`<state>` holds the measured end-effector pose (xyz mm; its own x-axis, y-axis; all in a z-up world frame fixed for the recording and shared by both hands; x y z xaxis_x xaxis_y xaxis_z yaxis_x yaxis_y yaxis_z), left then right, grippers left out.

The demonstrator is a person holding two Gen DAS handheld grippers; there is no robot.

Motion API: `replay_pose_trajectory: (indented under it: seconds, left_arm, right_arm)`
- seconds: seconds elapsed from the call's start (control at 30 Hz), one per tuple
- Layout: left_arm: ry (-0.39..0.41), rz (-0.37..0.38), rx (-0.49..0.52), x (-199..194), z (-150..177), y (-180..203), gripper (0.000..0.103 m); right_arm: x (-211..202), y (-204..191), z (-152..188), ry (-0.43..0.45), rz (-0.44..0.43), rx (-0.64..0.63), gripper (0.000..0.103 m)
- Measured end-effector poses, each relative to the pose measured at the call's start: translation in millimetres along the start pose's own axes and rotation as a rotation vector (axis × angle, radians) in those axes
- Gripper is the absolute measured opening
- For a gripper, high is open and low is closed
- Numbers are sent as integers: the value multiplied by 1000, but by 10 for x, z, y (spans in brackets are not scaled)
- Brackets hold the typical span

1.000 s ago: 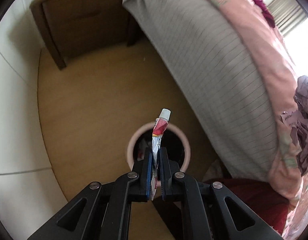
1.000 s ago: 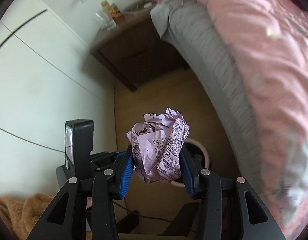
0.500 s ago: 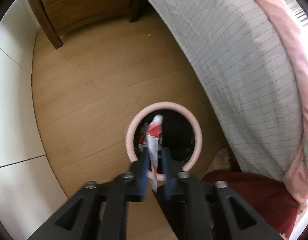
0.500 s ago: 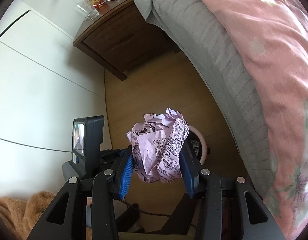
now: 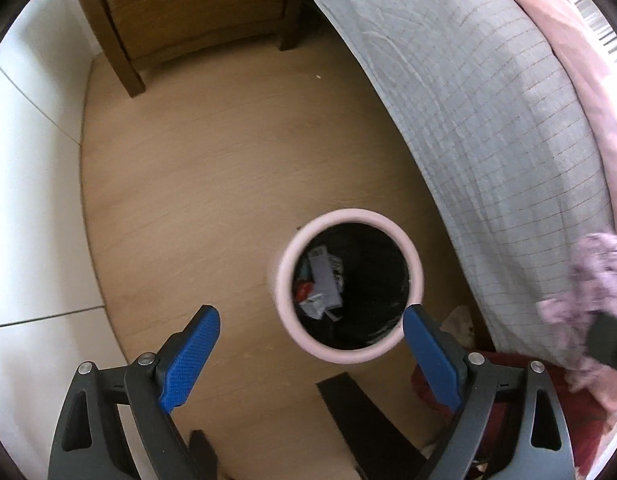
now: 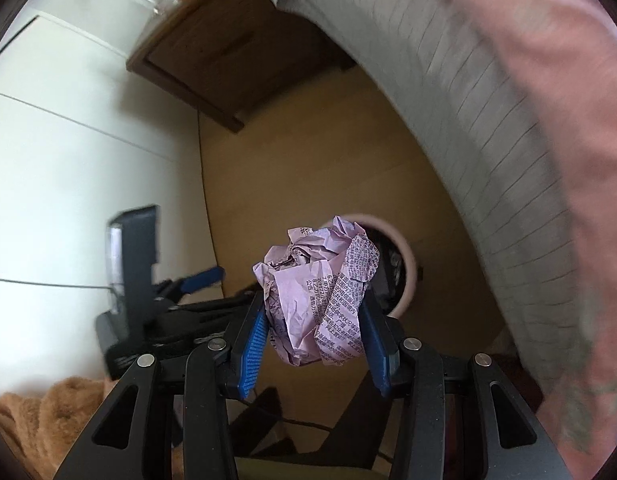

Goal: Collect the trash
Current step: 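Carry both items to the pink bin and open both tools over it, then move both open tools back over the white medicine box and tissue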

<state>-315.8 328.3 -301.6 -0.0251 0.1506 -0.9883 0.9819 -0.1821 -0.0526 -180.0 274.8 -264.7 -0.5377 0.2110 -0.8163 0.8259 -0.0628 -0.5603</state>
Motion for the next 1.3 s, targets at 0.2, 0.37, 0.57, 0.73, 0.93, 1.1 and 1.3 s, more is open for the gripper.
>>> replay_pose_trajectory:
  seconds: [0.2,0.37,0.57,0.73,0.93,1.1,1.3]
  left_arm:
    - [72,-53,-34,-177,-47,-174,93]
    - [97,-73,-67,-244,-116,-308,93]
    - [97,-67,-81,-236,-151,-335,93]
    - [113,-65,-62,-301,-143,-300,93]
    - [181,-45,-27,-542,-238,-157,93]
    - [255,8,56,-893,-335,258,93]
    - [364,134,257,-1495,-354,1260,93]
  right_arm:
    - [332,54,-31,-75,34,-25,44]
    - [390,-22,-111,-74,89,-86,81]
    - [174,-9,-104,-32,173,-97,83]
    - [-112,-81,-69,15,228,-105,83]
    - [-533,-188,-50,100,268,-129,83]
    - [-1065,-131,54,200,273,-87,83]
    - [-2055,299,471,383,257,69,83]
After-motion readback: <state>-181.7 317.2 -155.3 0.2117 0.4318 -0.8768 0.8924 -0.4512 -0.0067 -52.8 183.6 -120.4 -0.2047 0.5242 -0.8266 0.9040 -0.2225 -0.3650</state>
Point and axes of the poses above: each gripper's, at about its wrist camera, not at the fingertips, and x roughly the way its jaws point, y to its right, z to its underside, the point moved 9 cm from there along x, roughly the way its jaws point, and after that the axes turned 14 degrees about -z, right-handed, at the moved point
